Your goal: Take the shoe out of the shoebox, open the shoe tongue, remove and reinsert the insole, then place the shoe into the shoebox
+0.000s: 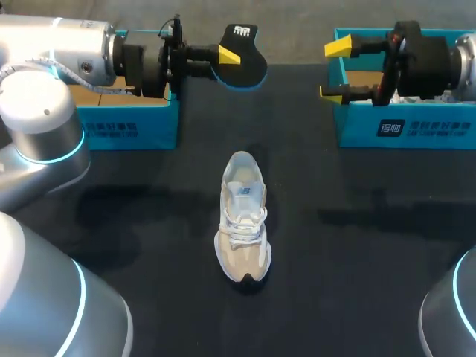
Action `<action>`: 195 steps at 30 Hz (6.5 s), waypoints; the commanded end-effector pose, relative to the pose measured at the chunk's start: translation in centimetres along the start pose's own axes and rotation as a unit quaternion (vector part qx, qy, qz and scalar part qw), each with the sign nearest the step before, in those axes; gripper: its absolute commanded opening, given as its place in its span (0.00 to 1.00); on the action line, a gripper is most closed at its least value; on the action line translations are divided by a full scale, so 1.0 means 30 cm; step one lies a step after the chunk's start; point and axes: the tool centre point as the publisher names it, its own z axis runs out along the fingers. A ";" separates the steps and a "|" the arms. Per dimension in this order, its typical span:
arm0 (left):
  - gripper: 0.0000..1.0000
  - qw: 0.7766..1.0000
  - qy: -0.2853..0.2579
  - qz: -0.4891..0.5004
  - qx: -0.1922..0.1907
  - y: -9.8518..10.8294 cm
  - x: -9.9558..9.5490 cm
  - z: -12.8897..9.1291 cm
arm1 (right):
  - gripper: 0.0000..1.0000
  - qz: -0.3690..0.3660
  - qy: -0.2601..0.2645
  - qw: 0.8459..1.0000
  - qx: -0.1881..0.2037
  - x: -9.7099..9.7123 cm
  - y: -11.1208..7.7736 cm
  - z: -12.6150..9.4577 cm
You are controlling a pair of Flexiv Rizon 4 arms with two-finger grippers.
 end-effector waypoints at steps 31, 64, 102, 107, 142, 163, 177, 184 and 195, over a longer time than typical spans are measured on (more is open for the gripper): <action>0.00 0.992 -0.022 0.124 0.014 -0.014 0.017 0.076 | 0.77 0.003 -0.030 0.999 0.040 0.044 0.055 0.132; 0.00 0.991 -0.046 0.129 0.003 0.011 -0.007 0.115 | 0.53 0.036 -0.044 0.996 0.065 0.005 0.051 0.260; 0.00 0.990 -0.055 0.130 0.004 0.004 -0.019 0.119 | 0.00 0.047 -0.043 0.995 0.072 -0.021 0.053 0.279; 0.04 0.990 -0.054 0.129 0.007 0.002 -0.019 0.120 | 0.00 0.046 -0.042 0.995 0.073 -0.021 0.052 0.278; 1.00 0.981 0.099 0.150 0.074 0.020 0.148 -0.256 | 0.00 0.011 -0.071 0.995 0.065 0.017 0.055 0.232; 1.00 0.957 0.208 0.158 0.125 0.113 0.396 -0.374 | 0.00 0.002 -0.103 0.992 0.069 0.059 0.028 0.250; 1.00 0.938 0.265 0.176 0.139 0.206 0.552 -0.390 | 0.00 -0.001 -0.106 0.993 0.058 0.040 0.047 0.284; 1.00 0.943 0.260 0.164 0.126 0.235 0.572 -0.376 | 0.00 0.002 -0.108 0.992 0.058 0.033 0.050 0.286; 1.00 0.943 0.260 0.164 0.126 0.235 0.572 -0.376 | 0.00 -0.023 -0.098 0.992 0.075 -0.011 0.090 0.285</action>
